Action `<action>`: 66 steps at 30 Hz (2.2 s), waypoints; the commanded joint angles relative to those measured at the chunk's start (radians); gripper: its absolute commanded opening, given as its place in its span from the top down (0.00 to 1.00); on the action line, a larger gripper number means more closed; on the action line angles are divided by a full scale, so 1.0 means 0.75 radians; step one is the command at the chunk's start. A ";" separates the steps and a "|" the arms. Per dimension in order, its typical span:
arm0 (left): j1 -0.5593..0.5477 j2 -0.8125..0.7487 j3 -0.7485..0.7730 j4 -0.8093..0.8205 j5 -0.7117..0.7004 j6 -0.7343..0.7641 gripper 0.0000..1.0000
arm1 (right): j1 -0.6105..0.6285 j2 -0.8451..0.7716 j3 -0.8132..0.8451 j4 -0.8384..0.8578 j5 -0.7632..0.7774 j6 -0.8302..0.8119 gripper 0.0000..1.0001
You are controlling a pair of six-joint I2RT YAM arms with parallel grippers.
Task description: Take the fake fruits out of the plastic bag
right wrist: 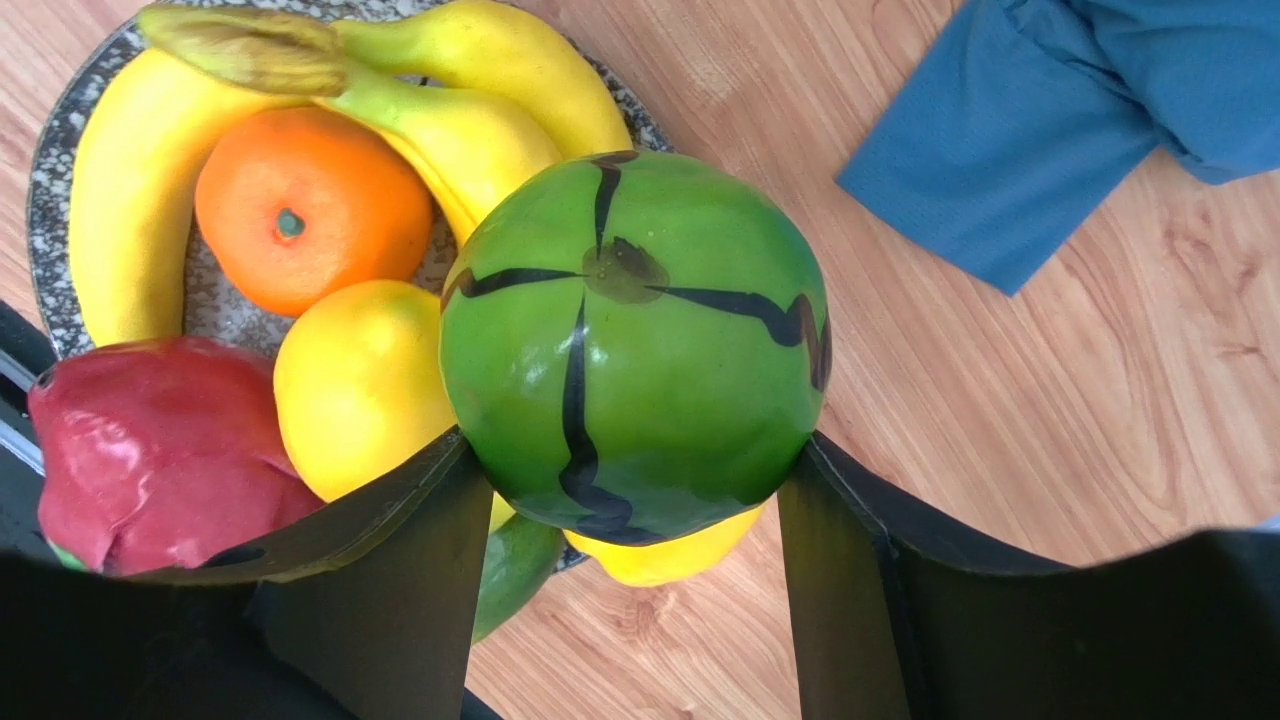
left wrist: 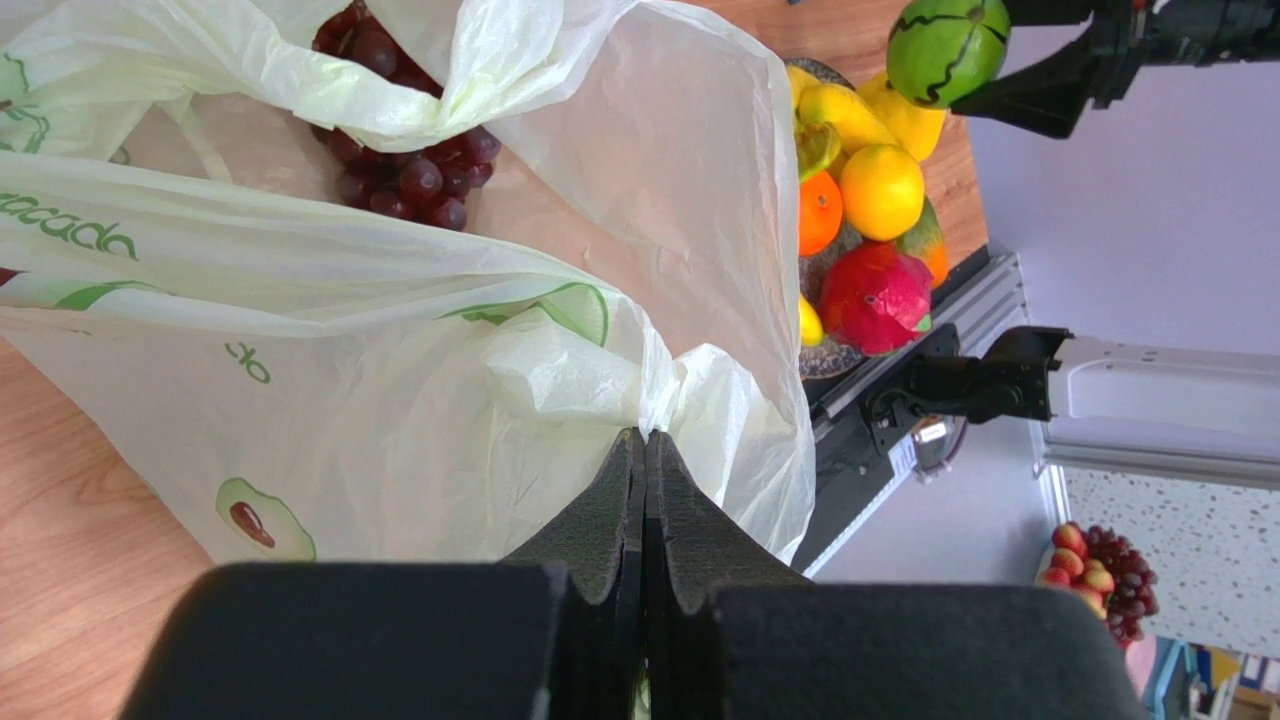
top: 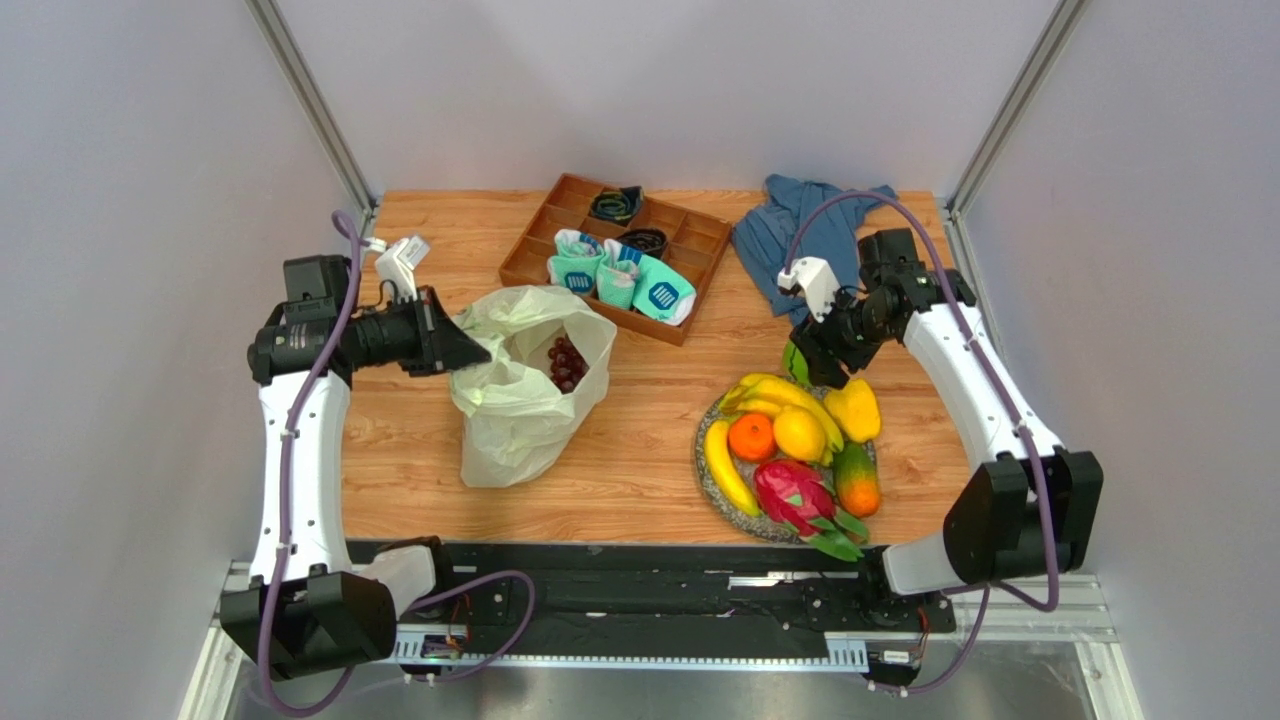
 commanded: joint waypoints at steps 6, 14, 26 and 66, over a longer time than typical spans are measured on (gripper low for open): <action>-0.003 -0.047 -0.046 0.037 0.053 -0.022 1.00 | -0.011 0.187 0.105 0.082 0.009 0.124 0.99; -0.003 -0.088 -0.069 0.033 0.042 -0.022 1.00 | -0.011 0.302 0.132 0.138 0.091 0.185 0.99; -0.003 -0.117 -0.097 0.031 0.038 -0.011 1.00 | -0.019 0.020 0.063 -0.060 0.134 0.148 0.99; -0.003 -0.029 -0.044 0.019 0.108 -0.001 1.00 | -0.031 -0.316 -0.098 -0.474 -0.089 -0.324 0.00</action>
